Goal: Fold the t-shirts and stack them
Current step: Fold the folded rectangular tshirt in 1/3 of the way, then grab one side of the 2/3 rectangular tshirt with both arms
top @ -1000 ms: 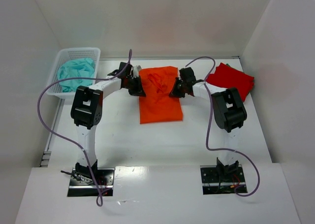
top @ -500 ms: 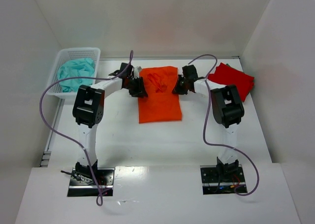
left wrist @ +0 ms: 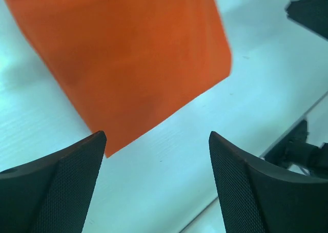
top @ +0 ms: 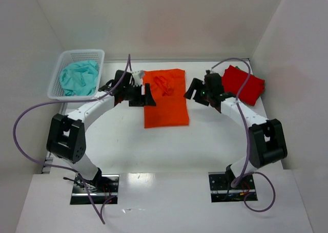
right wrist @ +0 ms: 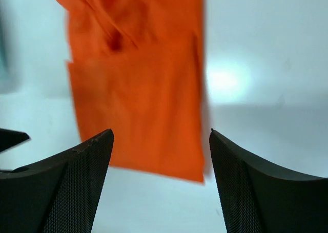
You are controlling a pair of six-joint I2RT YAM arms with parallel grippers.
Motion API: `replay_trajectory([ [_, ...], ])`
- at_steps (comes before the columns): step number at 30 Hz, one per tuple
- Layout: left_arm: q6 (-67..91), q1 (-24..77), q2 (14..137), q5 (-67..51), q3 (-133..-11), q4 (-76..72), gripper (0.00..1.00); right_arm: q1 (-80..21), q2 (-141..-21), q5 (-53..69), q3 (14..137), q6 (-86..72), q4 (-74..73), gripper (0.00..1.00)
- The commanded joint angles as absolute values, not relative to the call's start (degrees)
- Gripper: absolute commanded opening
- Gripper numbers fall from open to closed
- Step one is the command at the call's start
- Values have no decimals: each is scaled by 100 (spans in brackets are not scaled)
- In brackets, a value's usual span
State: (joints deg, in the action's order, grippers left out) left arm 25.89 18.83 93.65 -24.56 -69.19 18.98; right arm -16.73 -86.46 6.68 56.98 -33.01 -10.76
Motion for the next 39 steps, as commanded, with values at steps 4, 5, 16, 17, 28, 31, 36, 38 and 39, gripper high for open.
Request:
replay_trajectory([
  [4, 3098, 2013, 8842, -1828, -5655, 2101, 89, -2286, -8560, 268, 4966, -3688, -1810, 81],
  [5, 3175, 2039, 8814, -1729, -5556, 2101, 89, -2337, -8710, 246, 4966, -3786, -1861, 81],
  [16, 3472, 2039, 9123, -1863, -5177, 1318, 81, -2399, -8956, 214, 4605, -4025, -1494, 68],
  [17, 3472, 2039, 9188, -1863, -5177, 1271, 80, -2399, -9004, 202, 4605, -4025, -1453, 66],
  [28, 3410, 2039, 9642, -1925, -5353, 1283, 72, -2452, -9483, 334, 4860, -4078, -1204, 52],
  [31, 3410, 2039, 9835, -1997, -5401, 1283, 69, -2452, -9483, 334, 4860, -4078, -1143, 48],
  [36, 3410, 2039, 10099, -2117, -5528, 1230, 50, -2452, -9526, 334, 4913, -4035, -1081, 32],
  [38, 3410, 2039, 10151, -2127, -5528, 1230, 43, -2452, -9571, 334, 4913, -4025, -1029, 23],
  [39, 3410, 2039, 10151, -2127, -5528, 1230, 39, -2452, -9624, 334, 4913, -4025, -998, 20],
])
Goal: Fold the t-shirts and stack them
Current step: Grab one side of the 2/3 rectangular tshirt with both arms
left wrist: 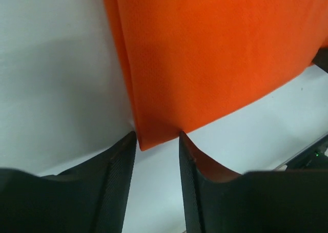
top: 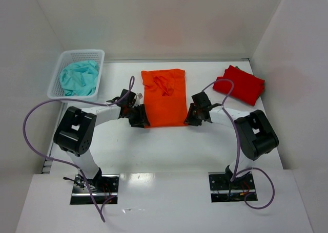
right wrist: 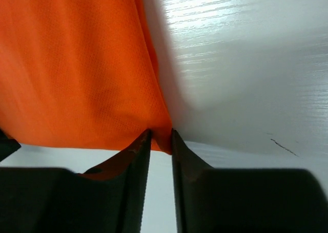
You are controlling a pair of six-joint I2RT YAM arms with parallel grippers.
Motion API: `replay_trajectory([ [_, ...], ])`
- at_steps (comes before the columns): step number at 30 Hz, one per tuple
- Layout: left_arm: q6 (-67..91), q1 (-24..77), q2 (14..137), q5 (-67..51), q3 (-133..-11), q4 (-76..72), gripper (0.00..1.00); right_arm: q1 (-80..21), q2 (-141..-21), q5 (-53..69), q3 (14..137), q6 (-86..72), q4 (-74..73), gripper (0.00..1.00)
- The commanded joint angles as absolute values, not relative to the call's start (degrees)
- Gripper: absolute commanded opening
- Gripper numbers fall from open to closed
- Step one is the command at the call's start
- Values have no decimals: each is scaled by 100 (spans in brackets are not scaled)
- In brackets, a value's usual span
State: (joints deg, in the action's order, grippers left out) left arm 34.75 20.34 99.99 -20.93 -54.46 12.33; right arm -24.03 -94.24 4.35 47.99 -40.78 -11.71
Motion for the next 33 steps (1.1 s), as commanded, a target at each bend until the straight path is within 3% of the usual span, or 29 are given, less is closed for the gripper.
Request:
replay_trajectory([
  [1, 3410, 2039, 10151, -2127, -5545, 1230, 35, -2452, -9675, 370, 4913, -4025, -976, 16],
  [5, 3410, 2039, 10213, -2197, -5581, 1230, 16, -2452, -9800, 501, 4913, -4025, -976, 1],
  [8, 3410, 2039, 10266, -2197, -5581, 1336, 1, -2487, -9747, 501, 4887, -4078, -1125, 0],
  [21, 3726, 2215, 8958, -1986, -4879, 2055, 0, -3096, -8130, 71, 4278, -4476, -2294, 0],
  [33, 4552, 3102, 7191, -1680, -4780, 3474, 0, -3790, -6844, 140, 3937, -5272, -3036, 0],
])
